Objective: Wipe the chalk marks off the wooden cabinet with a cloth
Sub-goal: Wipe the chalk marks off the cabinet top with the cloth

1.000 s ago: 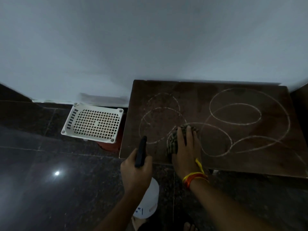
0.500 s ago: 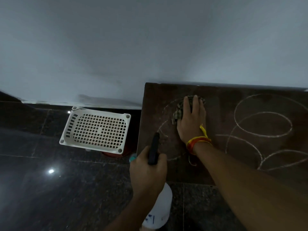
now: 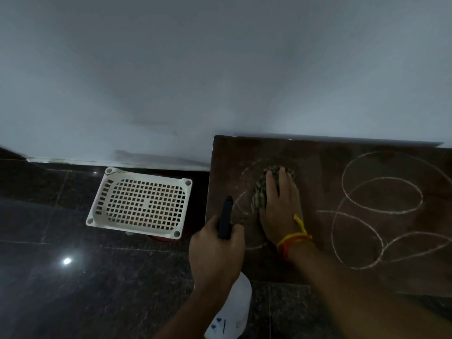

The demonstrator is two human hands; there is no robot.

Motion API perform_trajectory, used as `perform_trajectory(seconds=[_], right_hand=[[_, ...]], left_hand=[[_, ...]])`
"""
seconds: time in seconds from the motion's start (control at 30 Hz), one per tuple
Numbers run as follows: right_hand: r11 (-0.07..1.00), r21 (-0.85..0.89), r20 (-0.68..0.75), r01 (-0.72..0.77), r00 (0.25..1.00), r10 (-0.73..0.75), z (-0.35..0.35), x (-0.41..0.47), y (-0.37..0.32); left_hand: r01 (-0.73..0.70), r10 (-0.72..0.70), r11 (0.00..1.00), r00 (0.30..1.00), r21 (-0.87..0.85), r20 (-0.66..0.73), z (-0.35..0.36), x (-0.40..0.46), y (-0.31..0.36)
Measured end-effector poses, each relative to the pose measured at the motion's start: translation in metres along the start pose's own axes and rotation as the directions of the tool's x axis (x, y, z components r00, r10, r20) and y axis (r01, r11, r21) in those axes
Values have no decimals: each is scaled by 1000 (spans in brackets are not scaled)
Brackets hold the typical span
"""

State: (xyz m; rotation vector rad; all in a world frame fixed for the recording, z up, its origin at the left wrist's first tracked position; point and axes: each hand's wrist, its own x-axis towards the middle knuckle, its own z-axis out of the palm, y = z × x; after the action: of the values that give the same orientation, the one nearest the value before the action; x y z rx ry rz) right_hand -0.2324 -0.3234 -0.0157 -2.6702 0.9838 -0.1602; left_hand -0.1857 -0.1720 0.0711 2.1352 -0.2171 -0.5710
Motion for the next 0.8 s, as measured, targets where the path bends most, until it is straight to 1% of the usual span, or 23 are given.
perform_trajectory(seconds=[0.13, 0.23, 0.4, 0.5, 0.67, 0.8], right_hand=[[999, -38, -4, -1, 1000, 1, 2, 42, -4], [1000, -25, -12, -16, 1000, 16, 1, 27, -9], [999, 11, 34, 48, 998, -48, 3, -30, -15], [999, 0, 1, 45, 999, -45, 5, -14, -15], [998, -60, -18, 37, 999, -38, 8, 36, -19], [999, -33, 5, 5, 1000, -5, 6, 12, -25]], left_hand=[[-18, 18, 999, 1000, -28, 13, -3, 5, -2], [3, -3, 999, 1000, -41, 18, -7, 5, -5], [31, -31, 999, 1000, -12, 7, -15, 3, -7], [38, -37, 999, 999, -32, 22, -19, 3, -8], [13, -13, 1000, 1000, -14, 8, -24, 7, -17], [35, -35, 999, 999, -16, 14, -29, 4, -18]])
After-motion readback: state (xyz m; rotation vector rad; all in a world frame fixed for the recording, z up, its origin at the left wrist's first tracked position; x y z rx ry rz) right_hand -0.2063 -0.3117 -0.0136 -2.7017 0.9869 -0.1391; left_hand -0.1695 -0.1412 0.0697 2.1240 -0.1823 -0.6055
